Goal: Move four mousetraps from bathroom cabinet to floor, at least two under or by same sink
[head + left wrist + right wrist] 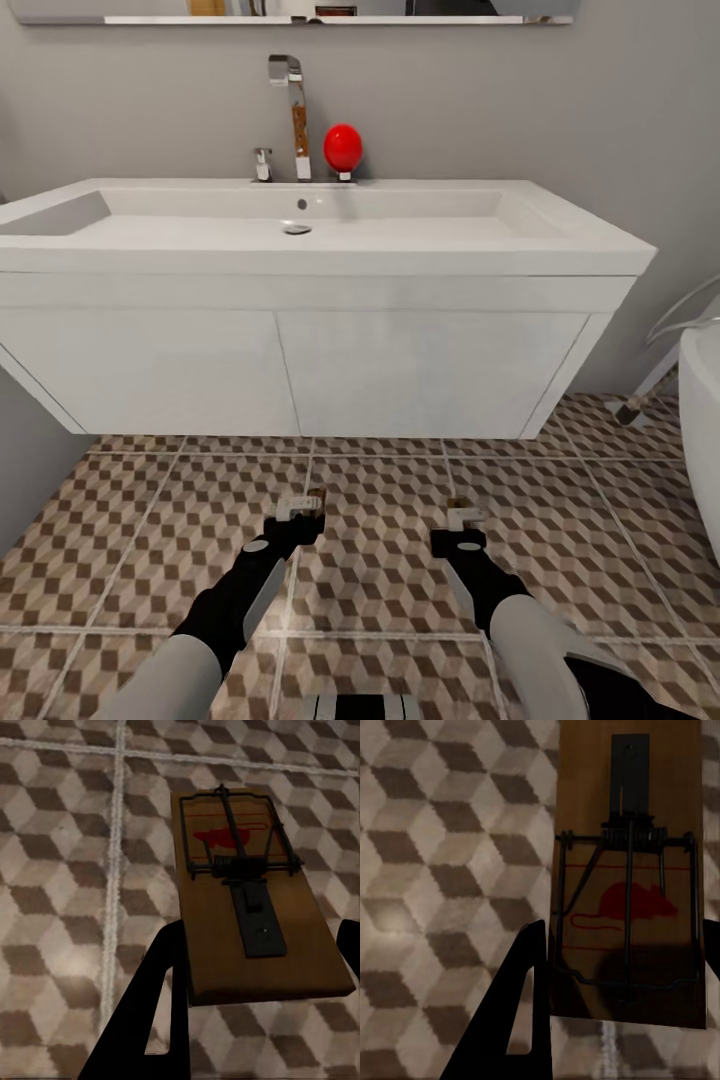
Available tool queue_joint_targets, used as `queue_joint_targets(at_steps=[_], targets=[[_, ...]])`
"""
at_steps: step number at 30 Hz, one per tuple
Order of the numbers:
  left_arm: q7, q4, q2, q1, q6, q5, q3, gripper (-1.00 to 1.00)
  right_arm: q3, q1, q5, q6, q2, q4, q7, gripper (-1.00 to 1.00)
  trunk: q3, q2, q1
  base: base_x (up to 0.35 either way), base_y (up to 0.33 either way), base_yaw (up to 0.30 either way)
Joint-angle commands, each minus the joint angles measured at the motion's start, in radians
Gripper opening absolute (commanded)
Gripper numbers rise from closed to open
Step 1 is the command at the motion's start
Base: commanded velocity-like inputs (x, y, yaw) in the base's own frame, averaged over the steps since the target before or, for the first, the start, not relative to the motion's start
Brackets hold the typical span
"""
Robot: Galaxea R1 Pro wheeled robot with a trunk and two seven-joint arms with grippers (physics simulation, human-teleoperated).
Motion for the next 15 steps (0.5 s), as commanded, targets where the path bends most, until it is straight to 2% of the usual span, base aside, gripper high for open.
queue_joint_targets(at_steps=[1, 15], targets=[[0.01, -0.002, 0.001, 0.0, 0.004, 0.009, -0.006, -1.0, -0.004, 0.0, 0.009, 0.007, 0.001, -0.002, -0.001, -1.0, -0.005, -0.001, 0.0, 0.0, 0.0, 0.0], [0.013, -0.005, 0.003, 0.0, -0.007, 0.008, -0.009, -1.0, -0.004, 0.0, 0.01, 0.005, 0.0, -0.002, -0.001, -1.0, -0.059, -0.004, 0.006, 0.0, 0.0, 0.0]])
